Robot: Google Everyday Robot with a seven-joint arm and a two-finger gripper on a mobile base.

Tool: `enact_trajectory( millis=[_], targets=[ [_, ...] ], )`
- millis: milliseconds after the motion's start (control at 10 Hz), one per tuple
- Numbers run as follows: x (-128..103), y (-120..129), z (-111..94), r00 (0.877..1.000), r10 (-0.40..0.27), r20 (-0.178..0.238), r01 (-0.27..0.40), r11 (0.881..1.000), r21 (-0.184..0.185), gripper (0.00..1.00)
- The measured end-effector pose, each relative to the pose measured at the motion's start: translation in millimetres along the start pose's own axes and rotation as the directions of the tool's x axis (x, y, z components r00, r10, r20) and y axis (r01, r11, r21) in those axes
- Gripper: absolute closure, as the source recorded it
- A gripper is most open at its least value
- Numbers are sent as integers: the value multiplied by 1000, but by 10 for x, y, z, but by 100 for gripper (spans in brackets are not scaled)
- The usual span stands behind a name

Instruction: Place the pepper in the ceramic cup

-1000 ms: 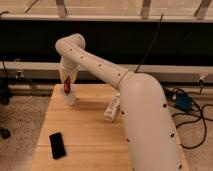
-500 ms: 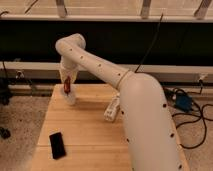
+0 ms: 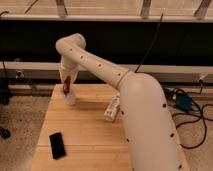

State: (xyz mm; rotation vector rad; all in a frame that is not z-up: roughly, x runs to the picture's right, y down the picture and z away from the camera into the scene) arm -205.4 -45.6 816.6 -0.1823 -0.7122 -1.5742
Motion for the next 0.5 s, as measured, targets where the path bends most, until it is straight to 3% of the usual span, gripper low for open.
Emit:
enact_trajectory(
  millis=[300, 500],
  targets=[
    [-3, 4, 7, 1000, -5, 3, 5, 1000, -2, 50],
    [1, 7, -8, 1000, -6, 1, 6, 1000, -1, 34]
  ],
)
